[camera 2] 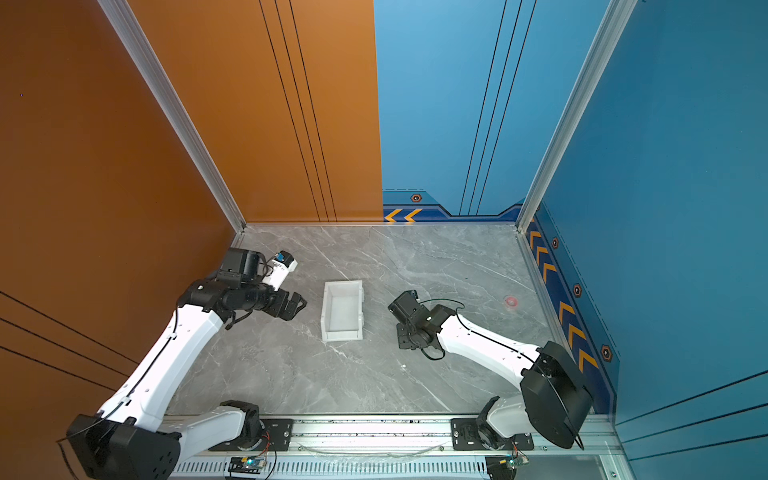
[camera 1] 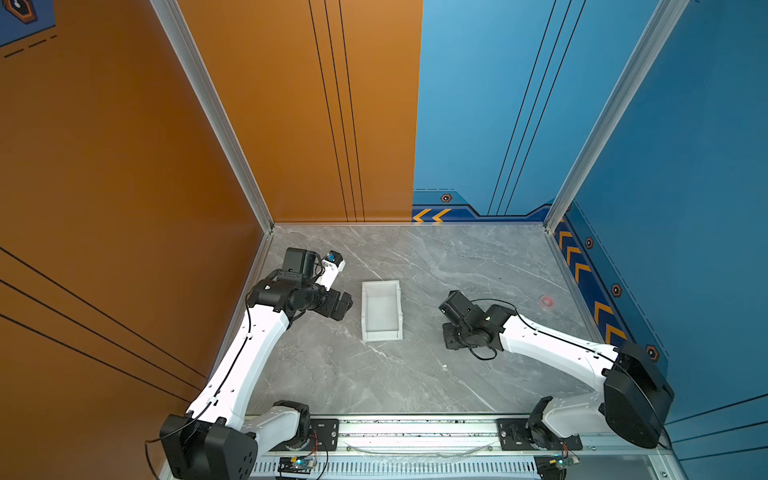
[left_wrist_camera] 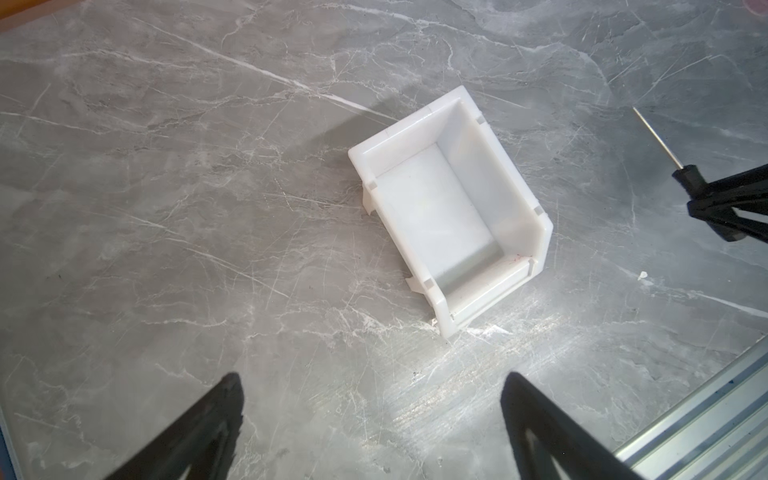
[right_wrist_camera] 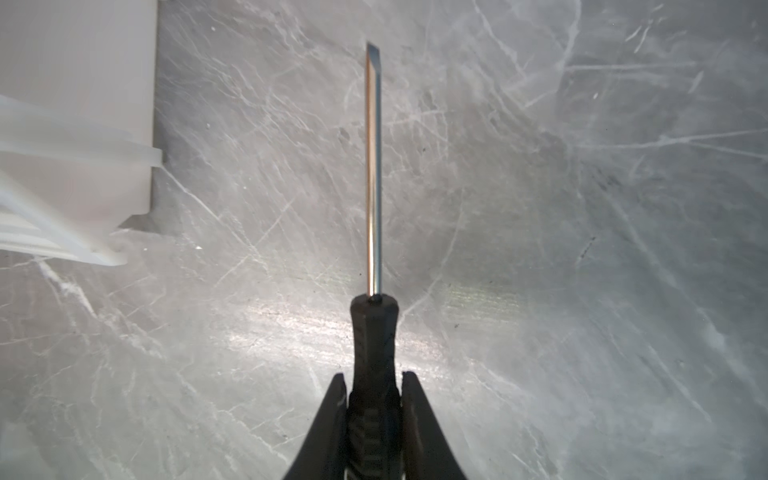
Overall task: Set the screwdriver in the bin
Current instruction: 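Lift the screwdriver and carry it with the right gripper over the white bin, then lower the screwdriver into the white bin and open the right gripper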
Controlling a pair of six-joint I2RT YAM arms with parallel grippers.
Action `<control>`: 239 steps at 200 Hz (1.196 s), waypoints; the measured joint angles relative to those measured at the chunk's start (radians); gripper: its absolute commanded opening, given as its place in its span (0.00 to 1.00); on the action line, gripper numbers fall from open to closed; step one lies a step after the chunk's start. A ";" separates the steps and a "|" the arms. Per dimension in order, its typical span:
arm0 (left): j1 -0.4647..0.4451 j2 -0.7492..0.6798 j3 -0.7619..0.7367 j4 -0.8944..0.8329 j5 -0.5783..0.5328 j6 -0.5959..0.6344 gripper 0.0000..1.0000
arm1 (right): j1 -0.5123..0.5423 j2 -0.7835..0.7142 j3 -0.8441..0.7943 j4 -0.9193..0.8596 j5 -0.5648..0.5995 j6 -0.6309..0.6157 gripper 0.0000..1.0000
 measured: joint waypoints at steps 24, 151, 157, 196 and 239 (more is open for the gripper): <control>0.010 -0.009 -0.010 -0.001 -0.003 0.000 0.98 | 0.004 0.003 0.090 -0.044 0.001 -0.026 0.22; 0.058 -0.012 0.050 -0.010 0.035 -0.006 0.98 | 0.172 0.440 0.690 -0.123 -0.019 -0.121 0.22; 0.061 -0.012 0.064 -0.010 0.036 -0.009 0.98 | 0.177 0.463 0.709 -0.123 -0.024 -0.123 0.22; 0.076 0.009 0.135 -0.013 0.054 -0.031 0.98 | 0.193 0.587 0.795 -0.122 -0.046 -0.135 0.23; 0.082 0.028 0.142 -0.017 0.080 -0.050 0.98 | 0.193 0.661 0.822 -0.124 -0.049 -0.141 0.23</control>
